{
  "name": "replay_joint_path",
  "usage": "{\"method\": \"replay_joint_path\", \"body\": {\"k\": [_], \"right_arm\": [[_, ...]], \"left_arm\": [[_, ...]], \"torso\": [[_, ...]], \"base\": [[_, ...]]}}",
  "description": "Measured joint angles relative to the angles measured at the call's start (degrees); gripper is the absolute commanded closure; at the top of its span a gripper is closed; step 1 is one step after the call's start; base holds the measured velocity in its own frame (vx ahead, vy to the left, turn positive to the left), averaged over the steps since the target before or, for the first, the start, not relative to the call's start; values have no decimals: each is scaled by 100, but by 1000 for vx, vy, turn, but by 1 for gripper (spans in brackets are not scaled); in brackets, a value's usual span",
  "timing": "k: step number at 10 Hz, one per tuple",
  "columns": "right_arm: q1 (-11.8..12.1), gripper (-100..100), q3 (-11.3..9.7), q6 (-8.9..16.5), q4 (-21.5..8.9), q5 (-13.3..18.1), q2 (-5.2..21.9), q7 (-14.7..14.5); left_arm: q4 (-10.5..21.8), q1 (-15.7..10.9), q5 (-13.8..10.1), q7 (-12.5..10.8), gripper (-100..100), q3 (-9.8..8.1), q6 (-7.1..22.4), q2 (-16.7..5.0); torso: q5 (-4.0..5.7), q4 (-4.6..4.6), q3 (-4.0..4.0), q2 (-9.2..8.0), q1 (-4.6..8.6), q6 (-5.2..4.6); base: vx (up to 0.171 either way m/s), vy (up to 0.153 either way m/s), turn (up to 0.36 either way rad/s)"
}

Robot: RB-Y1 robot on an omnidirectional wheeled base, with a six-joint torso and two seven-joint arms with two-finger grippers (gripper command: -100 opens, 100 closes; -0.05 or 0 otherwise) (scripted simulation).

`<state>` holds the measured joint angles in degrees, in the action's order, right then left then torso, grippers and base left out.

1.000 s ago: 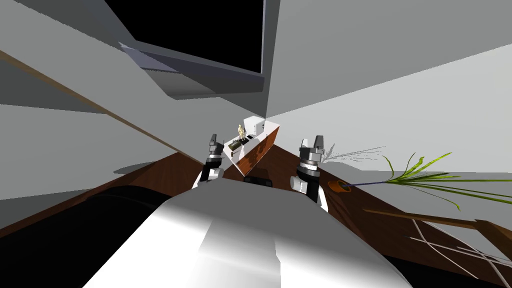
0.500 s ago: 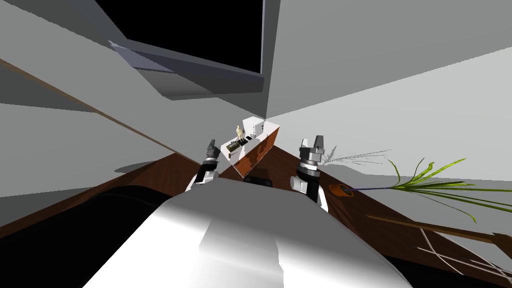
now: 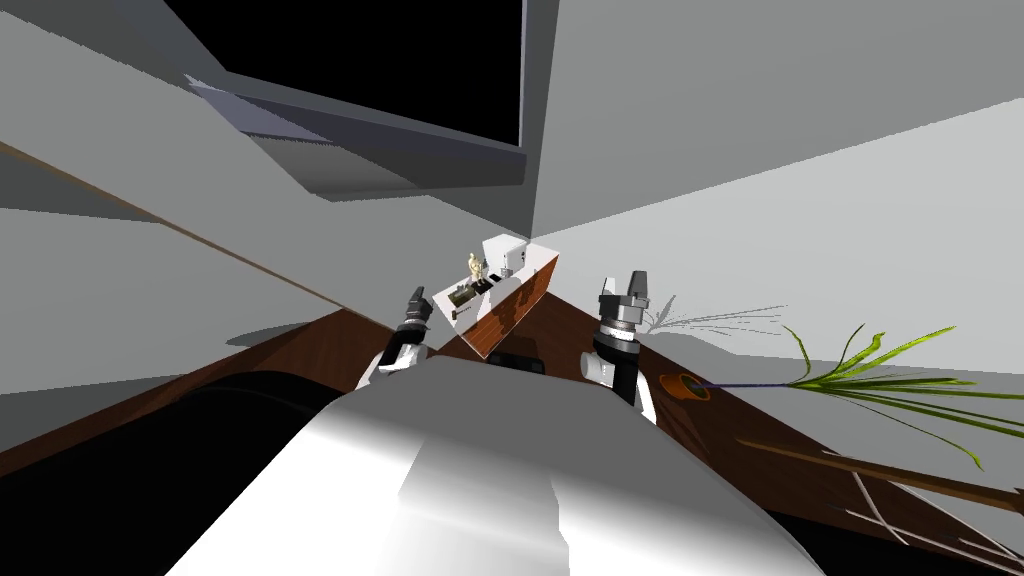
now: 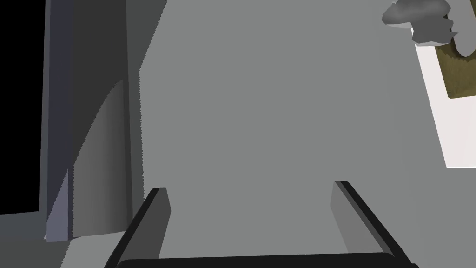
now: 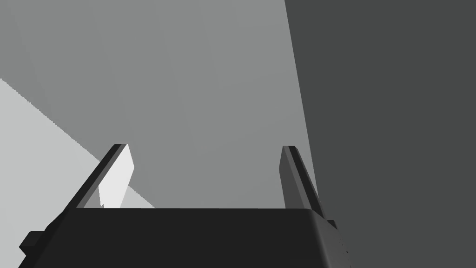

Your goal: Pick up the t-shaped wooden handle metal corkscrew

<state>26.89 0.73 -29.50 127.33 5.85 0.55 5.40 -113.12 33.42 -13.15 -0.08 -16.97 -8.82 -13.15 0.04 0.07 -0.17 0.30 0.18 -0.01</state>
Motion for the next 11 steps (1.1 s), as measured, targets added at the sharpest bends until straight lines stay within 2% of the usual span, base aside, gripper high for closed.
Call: {"method": "replay_joint_path", "body": {"k": [2,4,5,7,8,10,11], "right_arm": [[0,0,0,0,0,0,0,0],[0,0,0,0,0,0,0,0],[0,0,0,0,0,0,0,0],[0,0,0,0,0,0,0,0],[0,0,0,0,0,0,0,0],[-1,0,0,0,0,0,0,0],[0,0,0,0,0,0,0,0]], "left_arm": [[130,21,-84,-62,-100,-220,306,-120],[265,118,-135,-87,-100,-371,596,-151],[324,85,-147,-97,-100,-439,762,-164],[603,76,-211,-139,-100,-598,1018,-245],[847,-5,-271,-184,-100,-720,1148,-360],[837,63,-306,-222,-100,-808,1422,-368],[941,35,-330,-236,-100,-903,1596,-392]], "torso": [[-1,1,-3,5,-8,0],[2,2,-5,8,7,1],[2,2,-5,7,2,-1],[2,3,-6,9,1,-1],[1,2,-6,10,4,-1],[-1,-1,4,-9,-11,-1],[-1,0,1,-1,-9,-1]], "base": [[91,-47,7],[99,-69,10],[120,-73,-5],[99,-64,4],[91,-53,4],[60,-24,-2],[90,-53,2]]}}
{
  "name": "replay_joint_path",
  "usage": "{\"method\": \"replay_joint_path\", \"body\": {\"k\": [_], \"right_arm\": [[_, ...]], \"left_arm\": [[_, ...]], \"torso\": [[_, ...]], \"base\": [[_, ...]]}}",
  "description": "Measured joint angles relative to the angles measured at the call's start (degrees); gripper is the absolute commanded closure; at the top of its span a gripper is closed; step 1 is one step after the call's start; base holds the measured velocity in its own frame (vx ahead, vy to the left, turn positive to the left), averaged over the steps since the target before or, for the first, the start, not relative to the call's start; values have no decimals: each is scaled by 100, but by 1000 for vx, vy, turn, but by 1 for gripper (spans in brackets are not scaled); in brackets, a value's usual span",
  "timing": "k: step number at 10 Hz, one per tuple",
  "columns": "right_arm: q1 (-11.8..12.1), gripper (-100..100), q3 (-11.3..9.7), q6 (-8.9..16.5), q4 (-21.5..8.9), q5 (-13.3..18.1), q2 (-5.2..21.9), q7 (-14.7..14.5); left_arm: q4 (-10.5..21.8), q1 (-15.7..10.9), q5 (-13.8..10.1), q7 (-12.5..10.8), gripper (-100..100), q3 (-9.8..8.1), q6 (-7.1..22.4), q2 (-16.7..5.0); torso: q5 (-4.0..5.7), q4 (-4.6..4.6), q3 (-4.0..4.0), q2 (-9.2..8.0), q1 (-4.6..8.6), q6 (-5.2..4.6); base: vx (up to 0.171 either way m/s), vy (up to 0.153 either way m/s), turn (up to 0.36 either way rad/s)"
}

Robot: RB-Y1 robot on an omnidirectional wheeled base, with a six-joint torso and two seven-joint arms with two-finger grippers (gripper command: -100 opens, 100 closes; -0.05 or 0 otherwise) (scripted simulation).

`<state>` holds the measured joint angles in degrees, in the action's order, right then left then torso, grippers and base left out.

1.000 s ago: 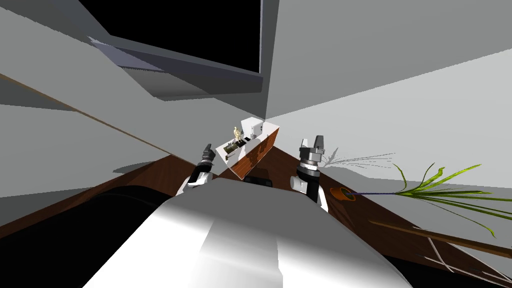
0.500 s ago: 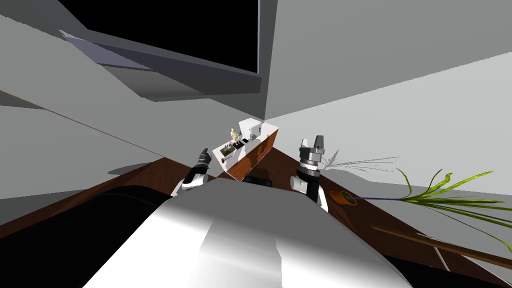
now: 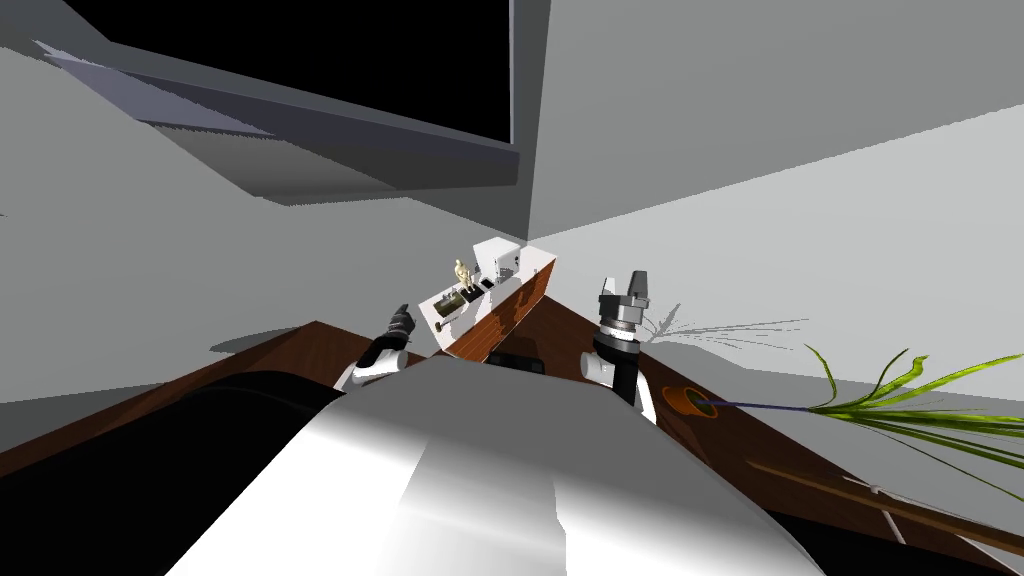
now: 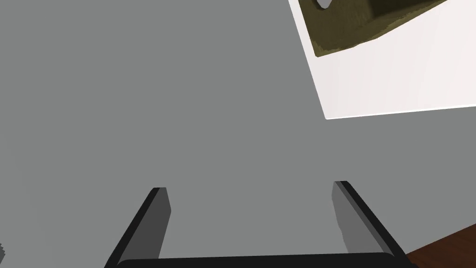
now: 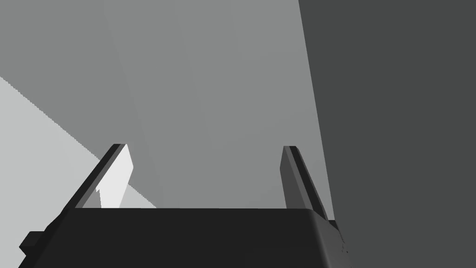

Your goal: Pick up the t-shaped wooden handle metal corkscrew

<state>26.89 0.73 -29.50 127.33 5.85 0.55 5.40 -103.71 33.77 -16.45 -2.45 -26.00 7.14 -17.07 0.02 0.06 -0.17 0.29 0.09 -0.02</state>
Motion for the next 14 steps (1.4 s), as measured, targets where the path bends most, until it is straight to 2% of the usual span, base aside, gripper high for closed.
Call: {"method": "replay_joint_path", "body": {"k": [1,5,6,8,9,11,13,14], "right_arm": [[0,0,0,0,0,0,0,0],[0,0,0,0,0,0,0,0],[0,0,0,0,0,0,0,0],[-1,0,0,0,0,0,0,0],[0,0,0,0,0,0,0,0],[-1,0,0,0,0,0,0,0],[0,0,0,0,0,0,0,0],[0,0,0,0,0,0,0,0]], "left_arm": [[12,27,-20,-18,-100,-62,181,-8],[488,46,-155,-127,-100,-351,769,-135],[703,43,-234,-169,-100,-437,879,-235],[725,24,-206,-188,-100,-519,1161,-187],[870,63,-244,-205,-100,-578,1241,-193],[875,64,-269,-248,-100,-668,1526,-229],[1118,33,-314,-295,-100,-787,1801,-289],[1163,102,-368,-332,-100,-878,1951,-310]], "torso": [[2,1,-2,3,7,0],[4,3,-6,9,13,0],[3,3,-8,14,12,0],[1,-1,4,-10,0,0],[1,0,1,-3,5,1],[2,-2,6,-13,2,-1],[3,0,0,-3,12,0],[4,2,-5,8,14,0]], "base": [[111,-87,-3],[107,-70,-1],[94,-49,5],[54,-36,-6],[81,-56,7],[51,-49,-5],[97,-67,0],[108,-57,5]]}}
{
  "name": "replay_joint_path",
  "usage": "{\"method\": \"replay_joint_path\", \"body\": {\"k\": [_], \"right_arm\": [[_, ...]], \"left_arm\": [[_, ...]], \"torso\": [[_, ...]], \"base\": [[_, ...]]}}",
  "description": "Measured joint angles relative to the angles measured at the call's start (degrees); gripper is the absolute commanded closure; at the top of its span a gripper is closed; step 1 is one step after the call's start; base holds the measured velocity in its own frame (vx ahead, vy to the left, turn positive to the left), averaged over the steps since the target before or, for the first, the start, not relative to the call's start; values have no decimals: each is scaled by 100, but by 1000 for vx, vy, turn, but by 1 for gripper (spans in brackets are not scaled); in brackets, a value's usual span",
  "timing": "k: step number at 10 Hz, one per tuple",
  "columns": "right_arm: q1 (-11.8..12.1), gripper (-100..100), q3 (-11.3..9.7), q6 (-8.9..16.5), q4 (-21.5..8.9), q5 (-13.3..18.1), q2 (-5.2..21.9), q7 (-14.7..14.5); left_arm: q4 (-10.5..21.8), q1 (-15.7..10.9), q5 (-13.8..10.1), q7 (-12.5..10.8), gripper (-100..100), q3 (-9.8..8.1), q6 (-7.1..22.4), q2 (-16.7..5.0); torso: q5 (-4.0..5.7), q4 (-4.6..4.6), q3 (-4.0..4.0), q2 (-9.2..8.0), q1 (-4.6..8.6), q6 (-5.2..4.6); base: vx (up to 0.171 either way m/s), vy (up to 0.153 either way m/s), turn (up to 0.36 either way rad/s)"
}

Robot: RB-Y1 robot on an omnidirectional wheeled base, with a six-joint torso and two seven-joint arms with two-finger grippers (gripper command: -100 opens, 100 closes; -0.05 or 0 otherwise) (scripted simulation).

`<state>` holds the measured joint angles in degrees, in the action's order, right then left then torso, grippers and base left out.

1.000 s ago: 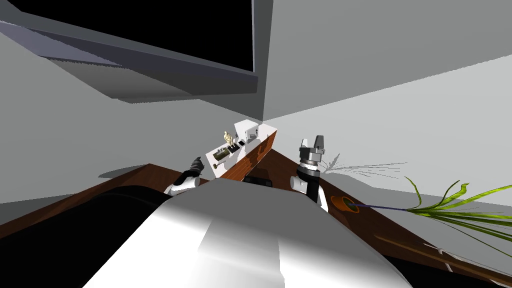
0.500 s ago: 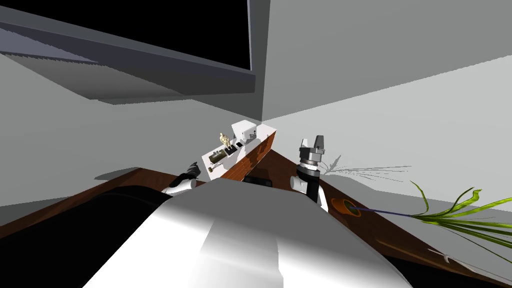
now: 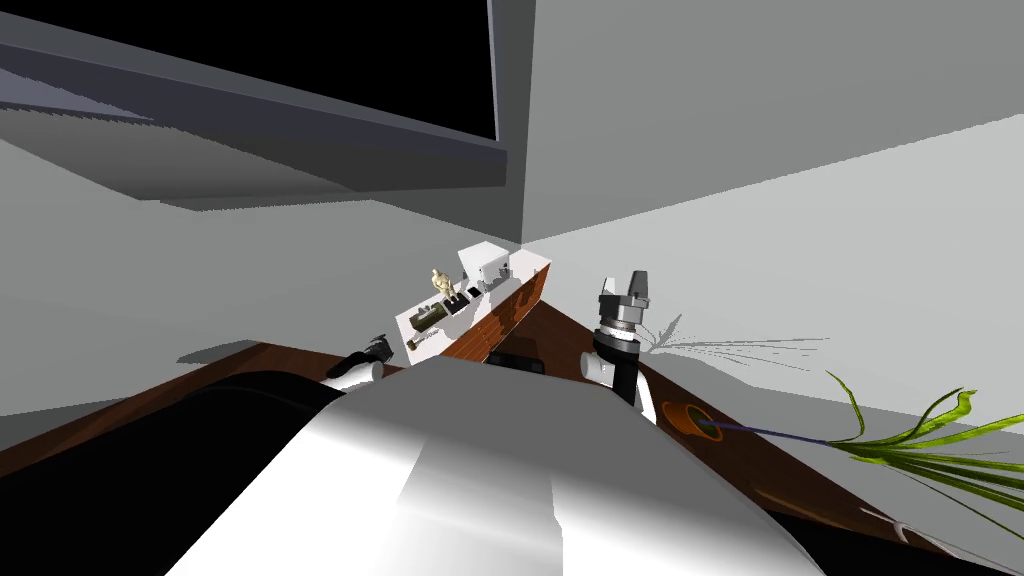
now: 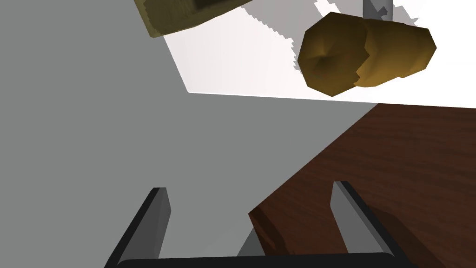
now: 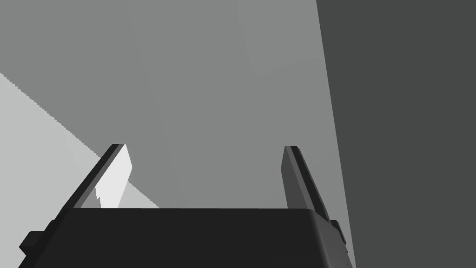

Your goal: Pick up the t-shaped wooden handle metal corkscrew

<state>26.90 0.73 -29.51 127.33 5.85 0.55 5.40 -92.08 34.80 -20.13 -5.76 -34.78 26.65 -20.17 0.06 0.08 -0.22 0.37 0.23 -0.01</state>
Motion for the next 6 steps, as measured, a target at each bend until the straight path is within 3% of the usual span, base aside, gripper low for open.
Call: {"method": "replay_joint_path", "body": {"k": [4,6], "right_arm": [[0,0,0,0,0,0,0,0],[0,0,0,0,0,0,0,0]], "left_arm": [[396,-108,-60,-139,-100,-270,733,-172],[478,-35,-121,-200,-100,-389,1113,-204]], "torso": [[-1,0,1,-2,-2,-2],[0,1,-2,4,-3,-1]], "base": [[94,-65,-7],[108,-54,-6]]}}
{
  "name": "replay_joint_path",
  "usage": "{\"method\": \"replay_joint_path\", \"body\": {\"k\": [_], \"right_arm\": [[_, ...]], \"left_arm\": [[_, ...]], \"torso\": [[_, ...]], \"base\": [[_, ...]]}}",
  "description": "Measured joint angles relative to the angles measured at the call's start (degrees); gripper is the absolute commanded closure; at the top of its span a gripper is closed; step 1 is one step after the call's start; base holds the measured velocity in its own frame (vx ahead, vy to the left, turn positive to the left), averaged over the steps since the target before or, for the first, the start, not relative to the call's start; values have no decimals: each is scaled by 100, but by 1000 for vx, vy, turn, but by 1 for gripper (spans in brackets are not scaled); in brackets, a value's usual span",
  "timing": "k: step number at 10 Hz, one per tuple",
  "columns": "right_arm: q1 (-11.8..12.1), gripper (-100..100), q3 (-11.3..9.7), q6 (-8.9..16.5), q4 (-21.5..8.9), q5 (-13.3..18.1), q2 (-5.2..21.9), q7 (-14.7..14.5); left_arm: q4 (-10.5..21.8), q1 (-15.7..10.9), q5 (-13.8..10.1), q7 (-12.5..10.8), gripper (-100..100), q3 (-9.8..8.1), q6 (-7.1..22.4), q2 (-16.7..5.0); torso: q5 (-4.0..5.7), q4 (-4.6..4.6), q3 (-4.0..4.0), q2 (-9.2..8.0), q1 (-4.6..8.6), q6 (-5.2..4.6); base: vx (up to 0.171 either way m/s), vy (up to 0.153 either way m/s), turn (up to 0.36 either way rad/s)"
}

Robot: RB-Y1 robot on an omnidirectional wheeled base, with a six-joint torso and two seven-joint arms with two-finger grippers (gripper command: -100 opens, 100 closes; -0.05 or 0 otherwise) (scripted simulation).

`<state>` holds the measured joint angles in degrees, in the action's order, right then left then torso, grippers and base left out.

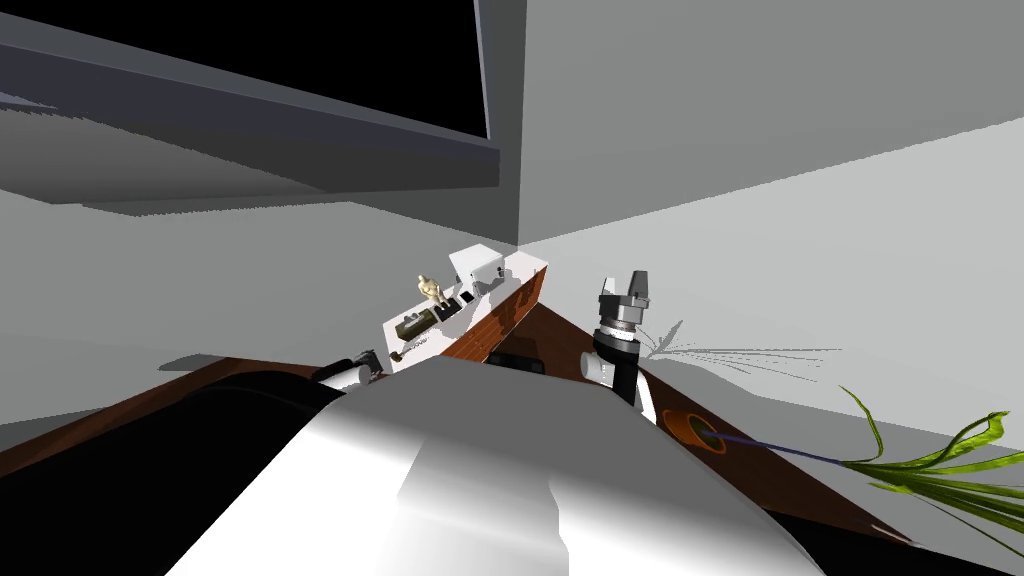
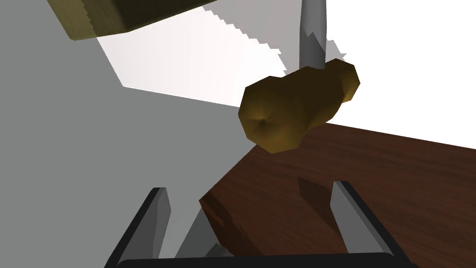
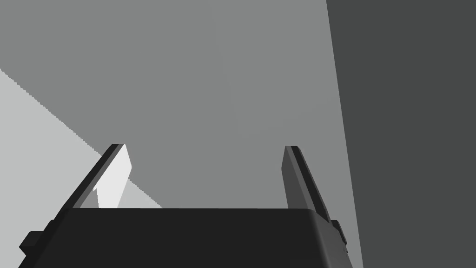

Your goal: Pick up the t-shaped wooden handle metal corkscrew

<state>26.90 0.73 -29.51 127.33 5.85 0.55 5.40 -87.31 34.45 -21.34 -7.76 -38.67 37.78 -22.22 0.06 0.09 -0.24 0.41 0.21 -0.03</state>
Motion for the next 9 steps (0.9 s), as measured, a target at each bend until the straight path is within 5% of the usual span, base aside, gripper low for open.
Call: {"method": "replay_joint_path", "body": {"k": [2,9], "right_arm": [[0,0,0,0,0,0,0,0],[0,0,0,0,0,0,0,0]], "left_arm": [[402,-92,-81,-24,-100,-90,242,-150],[791,-148,-128,-249,-100,-412,1297,-375]], "torso": [[-3,-1,3,-6,-12,0],[-2,0,3,-7,-10,-1]], "base": [[87,-35,-15],[94,-45,-19]]}}
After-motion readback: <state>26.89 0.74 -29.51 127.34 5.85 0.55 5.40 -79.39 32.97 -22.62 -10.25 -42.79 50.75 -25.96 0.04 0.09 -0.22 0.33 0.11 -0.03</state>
